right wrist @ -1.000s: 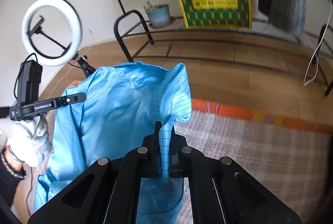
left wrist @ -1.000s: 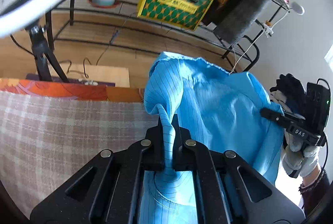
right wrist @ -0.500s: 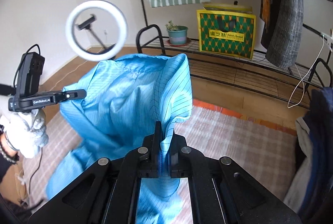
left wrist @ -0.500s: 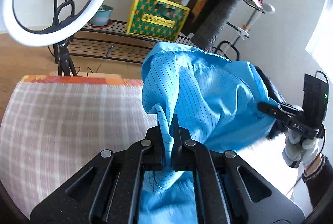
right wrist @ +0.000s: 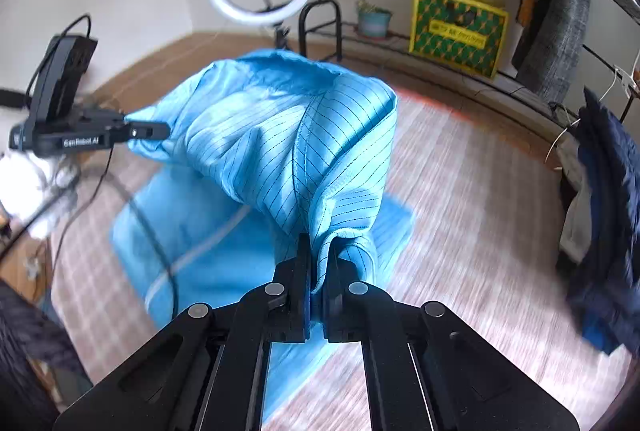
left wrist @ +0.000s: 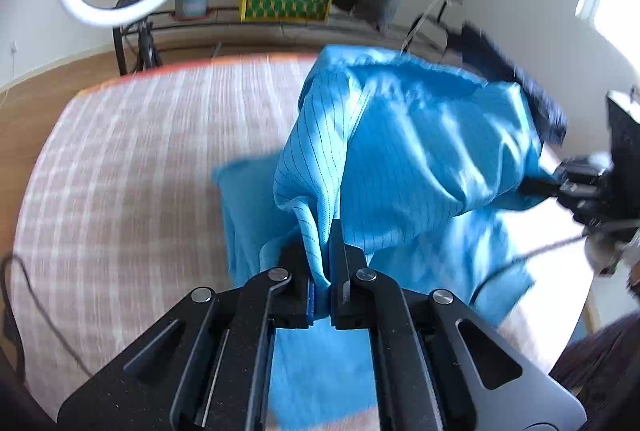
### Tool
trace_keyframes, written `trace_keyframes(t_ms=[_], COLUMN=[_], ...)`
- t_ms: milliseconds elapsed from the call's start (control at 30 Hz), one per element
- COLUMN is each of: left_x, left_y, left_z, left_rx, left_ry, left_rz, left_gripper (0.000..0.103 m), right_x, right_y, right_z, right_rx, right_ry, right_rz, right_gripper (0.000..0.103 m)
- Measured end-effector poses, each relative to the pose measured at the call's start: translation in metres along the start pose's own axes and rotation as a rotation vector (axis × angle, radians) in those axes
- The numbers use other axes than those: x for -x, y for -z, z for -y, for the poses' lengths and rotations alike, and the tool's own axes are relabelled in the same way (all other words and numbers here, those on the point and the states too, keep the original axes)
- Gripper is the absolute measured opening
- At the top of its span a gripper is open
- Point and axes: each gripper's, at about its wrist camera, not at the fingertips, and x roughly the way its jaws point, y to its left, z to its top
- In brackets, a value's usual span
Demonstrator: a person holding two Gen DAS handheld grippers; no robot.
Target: Fold large clothes
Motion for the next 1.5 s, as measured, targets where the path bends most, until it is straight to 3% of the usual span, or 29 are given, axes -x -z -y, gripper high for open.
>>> trace_keyframes(t_ms=[167,400,467,533,567,633,667,800,967,1067,1167,1333,1500], left_x=[0.015,0.078,0.097,0.108,0.11,0.112,0.111,0.1,0.063,0.043,0.04,0.056,0.096], left_y=[0.041,0.084,0.093,0.095,0.094,0.089,0.085,0.079,0.095,0.106,0.11,0.111,0.106], left_z=[0.011,0.007,-0.005,-0.02,-0.026,-0.037,-0.041,-0.032,-0.029,-0.035,-0.034,-0.039,-0.029], left_rx=[-0.084,-0.083,-0.033,0.059,0.115,0.235,0.307,0.375,0.493,0.58,0.565,0.582,0.574], left_ry=[-0.055,-0.051,-0.05,-0.026,-0.007,0.034,0.071,0.093,0.17,0.215,0.207,0.216,0.205], left_rz=[-0.055,-0.034,-0.021,-0.023,-0.026,-0.026,-0.024,-0.022,-0.088,-0.153,-0.162,-0.139,-0.088], left_gripper=[0.005,0.013,0.013,0.015,0.017,0.041,0.045,0.047,0.052,0.052,0.052,0.052,0.052], right_x=[0.03,0.114,0.127,0.132,0.13,0.116,0.108,0.07,0.048,0.06,0.101,0.2,0.278], right_y=[0.028,0.064,0.073,0.082,0.084,0.083,0.084,0.097,0.107,0.111,0.115,0.109,0.104], right_z=[-0.025,-0.033,-0.031,-0.025,-0.021,-0.013,-0.01,0.002,0.002,0.014,0.025,0.01,-0.002], right_rx=[0.067,-0.003,-0.066,-0.161,-0.217,-0.307,-0.357,-0.558,-0.6,-0.655,-0.659,-0.458,-0.362], right_ry=[0.023,-0.03,-0.037,-0.059,-0.07,-0.102,-0.105,-0.202,-0.289,-0.354,-0.344,-0.182,-0.071], right_rz=[-0.03,0.078,0.1,0.107,0.1,0.07,0.053,-0.009,-0.047,0.033,0.159,0.341,0.44], right_gripper=[0.009,0.011,0.015,0.038,0.041,0.041,0.041,0.041,0.041,0.041,0.041,0.041,0.041])
